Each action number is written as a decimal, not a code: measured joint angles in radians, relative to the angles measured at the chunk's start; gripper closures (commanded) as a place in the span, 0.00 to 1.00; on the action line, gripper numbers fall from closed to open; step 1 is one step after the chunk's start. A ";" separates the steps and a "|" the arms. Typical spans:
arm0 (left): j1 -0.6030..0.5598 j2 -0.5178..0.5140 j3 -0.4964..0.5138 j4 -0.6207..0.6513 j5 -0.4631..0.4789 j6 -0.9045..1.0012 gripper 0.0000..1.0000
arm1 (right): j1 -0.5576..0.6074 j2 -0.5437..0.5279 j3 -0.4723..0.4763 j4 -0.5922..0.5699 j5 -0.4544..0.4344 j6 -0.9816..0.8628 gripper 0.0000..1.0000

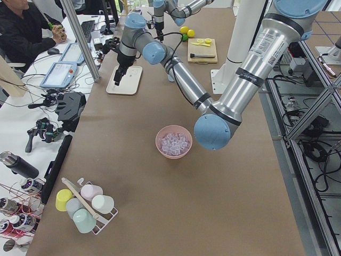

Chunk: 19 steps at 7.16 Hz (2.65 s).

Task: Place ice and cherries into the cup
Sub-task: 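Withdraw the left arm to rest while the right arm reaches toward the cherries, then grasp the dark red cherries by the stem with the right gripper, then carry the cherries with the right gripper over the light-blue cup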

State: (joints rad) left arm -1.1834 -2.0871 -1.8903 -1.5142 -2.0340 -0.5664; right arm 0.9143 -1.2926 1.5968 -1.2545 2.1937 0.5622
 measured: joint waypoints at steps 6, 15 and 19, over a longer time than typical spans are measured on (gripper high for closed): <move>0.001 -0.009 0.000 0.002 0.000 0.000 0.02 | -0.069 -0.002 -0.021 0.012 -0.045 0.031 0.25; -0.010 -0.017 -0.008 0.021 -0.001 0.000 0.02 | -0.075 0.005 -0.027 0.012 -0.045 0.031 1.00; -0.012 -0.018 -0.007 0.026 -0.018 0.000 0.02 | 0.044 0.024 0.074 0.010 0.094 0.034 1.00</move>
State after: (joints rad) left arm -1.1953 -2.1047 -1.8971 -1.4884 -2.0523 -0.5664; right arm 0.9580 -1.2687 1.6706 -1.2443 2.2880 0.5958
